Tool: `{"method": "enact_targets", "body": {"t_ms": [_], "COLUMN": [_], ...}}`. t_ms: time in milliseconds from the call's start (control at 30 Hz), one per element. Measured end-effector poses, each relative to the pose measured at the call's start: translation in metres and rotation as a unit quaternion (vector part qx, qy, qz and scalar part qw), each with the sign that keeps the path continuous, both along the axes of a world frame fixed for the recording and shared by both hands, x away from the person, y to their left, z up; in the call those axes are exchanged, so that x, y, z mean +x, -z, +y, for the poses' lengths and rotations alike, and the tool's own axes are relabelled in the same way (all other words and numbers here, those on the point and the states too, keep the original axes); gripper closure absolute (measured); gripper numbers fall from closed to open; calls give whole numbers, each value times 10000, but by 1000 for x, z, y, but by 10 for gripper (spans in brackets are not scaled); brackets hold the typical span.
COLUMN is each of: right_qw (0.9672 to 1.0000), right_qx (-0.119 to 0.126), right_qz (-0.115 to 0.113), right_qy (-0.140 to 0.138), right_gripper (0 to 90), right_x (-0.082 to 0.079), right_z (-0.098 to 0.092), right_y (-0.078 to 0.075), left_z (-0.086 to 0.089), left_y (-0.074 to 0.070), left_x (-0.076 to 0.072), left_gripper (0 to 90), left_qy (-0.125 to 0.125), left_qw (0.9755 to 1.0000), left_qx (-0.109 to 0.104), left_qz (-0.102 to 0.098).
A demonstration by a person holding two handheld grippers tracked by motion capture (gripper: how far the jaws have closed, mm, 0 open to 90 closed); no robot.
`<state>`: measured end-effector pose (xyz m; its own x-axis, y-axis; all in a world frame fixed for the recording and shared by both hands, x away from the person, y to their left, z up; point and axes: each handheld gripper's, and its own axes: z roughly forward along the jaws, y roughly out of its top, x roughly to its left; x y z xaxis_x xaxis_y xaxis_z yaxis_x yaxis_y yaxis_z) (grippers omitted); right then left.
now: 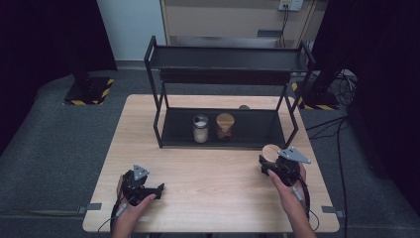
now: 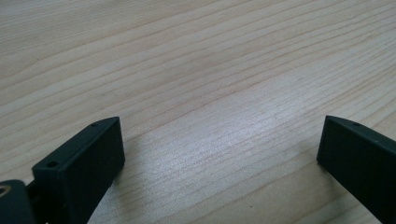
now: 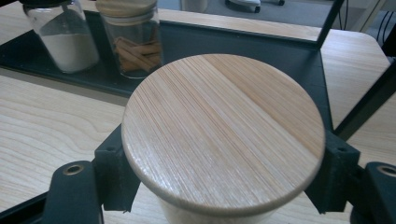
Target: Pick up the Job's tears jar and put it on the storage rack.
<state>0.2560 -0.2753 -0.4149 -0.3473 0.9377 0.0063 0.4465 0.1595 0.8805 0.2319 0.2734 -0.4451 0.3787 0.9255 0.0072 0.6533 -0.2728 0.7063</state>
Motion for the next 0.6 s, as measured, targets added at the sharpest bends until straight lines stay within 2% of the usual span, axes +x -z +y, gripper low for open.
{"method": "enact_targets", "body": {"t_ms": [600], "right_qw": [9993], "right_qx": [-120], "right_qz": [25], "right_qy": [-351], "right_gripper": [261], "right_x": [5], "right_z": [20], "right_y": [-5], "left_z": [0], "left_y": [0], "left_x": [0], "left_gripper": [0], "left_qy": [-9], "left_qw": [10000], "left_qx": [-5], "left_qz": [2]}}
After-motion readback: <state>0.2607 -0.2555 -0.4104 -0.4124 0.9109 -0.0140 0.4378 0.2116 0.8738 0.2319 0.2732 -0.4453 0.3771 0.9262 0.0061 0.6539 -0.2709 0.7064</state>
